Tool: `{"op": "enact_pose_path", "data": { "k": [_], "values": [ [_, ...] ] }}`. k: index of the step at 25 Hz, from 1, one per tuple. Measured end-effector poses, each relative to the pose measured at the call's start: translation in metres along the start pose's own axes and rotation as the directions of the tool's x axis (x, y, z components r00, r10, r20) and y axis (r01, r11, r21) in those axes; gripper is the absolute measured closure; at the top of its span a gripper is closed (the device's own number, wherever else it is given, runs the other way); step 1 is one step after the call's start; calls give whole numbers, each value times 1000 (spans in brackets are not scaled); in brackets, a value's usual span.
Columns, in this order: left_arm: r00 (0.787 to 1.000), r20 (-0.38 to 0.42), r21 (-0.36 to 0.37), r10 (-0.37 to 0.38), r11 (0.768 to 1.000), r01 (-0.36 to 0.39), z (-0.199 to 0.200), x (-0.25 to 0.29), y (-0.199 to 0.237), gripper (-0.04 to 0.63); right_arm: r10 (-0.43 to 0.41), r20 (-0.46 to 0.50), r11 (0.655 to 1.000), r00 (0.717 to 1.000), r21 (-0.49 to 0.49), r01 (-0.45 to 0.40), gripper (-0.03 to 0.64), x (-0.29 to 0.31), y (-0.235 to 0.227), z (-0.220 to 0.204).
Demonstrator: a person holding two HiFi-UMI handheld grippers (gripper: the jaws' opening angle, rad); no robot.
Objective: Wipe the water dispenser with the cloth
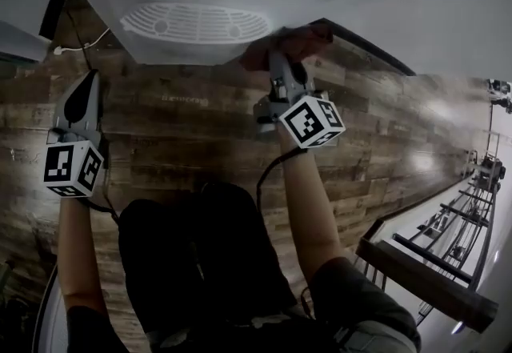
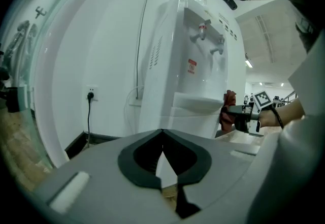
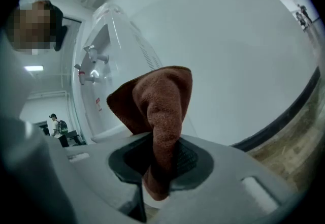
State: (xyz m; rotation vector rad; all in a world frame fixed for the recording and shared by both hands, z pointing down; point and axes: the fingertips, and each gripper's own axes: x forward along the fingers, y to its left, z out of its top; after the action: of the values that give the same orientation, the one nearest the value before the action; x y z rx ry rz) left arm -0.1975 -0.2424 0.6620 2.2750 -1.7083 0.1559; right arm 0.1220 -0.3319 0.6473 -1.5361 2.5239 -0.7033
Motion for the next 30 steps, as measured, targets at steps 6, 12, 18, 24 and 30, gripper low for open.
{"op": "enact_pose_path", "data": {
  "k": [6,12,18,24,30],
  "values": [
    [998,56,-32,-18,999,20,-71,39,7,575,73,66,997,995,-36,-71,546,9,-20,-45],
    [997,48,-23,-54,998,55,-130,68,11,575,38,-35,995,999,-91,-41,546,25,-65,-139],
    [994,18,56,-110,992,109,-171,86,5,575,-48,-189,997,981,-68,36,546,39,-106,-234],
    [996,-39,83,-80,993,83,-198,106,8,577,-147,-360,989,921,-86,124,546,42,-138,-306],
    [997,-10,57,-77,995,78,-169,95,6,575,-93,-310,987,946,-154,46,546,15,-95,-257]
  ]
}}
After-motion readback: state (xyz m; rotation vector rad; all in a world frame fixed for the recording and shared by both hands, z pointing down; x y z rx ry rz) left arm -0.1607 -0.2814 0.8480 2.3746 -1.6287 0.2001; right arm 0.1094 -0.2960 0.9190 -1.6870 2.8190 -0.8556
